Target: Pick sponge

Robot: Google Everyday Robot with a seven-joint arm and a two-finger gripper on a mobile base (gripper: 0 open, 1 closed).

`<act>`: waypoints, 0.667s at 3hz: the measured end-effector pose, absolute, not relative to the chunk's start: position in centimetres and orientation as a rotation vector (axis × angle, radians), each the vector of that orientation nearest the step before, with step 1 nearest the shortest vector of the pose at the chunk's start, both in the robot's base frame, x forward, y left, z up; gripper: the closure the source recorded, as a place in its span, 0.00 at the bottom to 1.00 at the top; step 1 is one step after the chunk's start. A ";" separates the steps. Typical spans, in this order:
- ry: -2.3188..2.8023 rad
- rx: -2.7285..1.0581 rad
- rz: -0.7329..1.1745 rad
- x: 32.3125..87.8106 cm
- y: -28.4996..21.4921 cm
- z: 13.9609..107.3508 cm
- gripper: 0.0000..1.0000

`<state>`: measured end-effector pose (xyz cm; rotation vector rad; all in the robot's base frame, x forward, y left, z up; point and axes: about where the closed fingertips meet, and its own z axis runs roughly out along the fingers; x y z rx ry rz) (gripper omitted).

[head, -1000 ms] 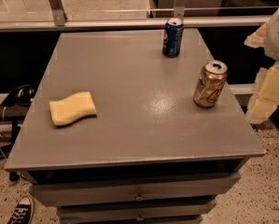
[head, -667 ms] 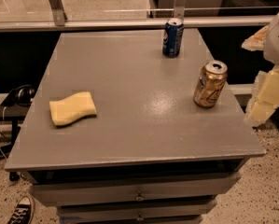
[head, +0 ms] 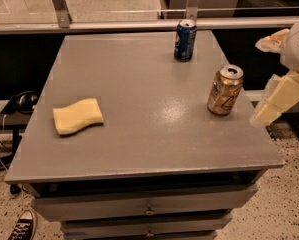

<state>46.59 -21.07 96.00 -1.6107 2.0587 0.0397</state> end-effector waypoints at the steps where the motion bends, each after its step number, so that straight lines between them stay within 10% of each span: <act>1: 1.975 -1.549 0.081 48.2 -20.8 96.2 0.00; 2: 1.896 -1.483 0.222 49.1 -19.2 95.5 0.00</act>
Offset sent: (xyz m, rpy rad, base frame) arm 0.0341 0.0423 -0.0042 0.4709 -0.0761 0.0665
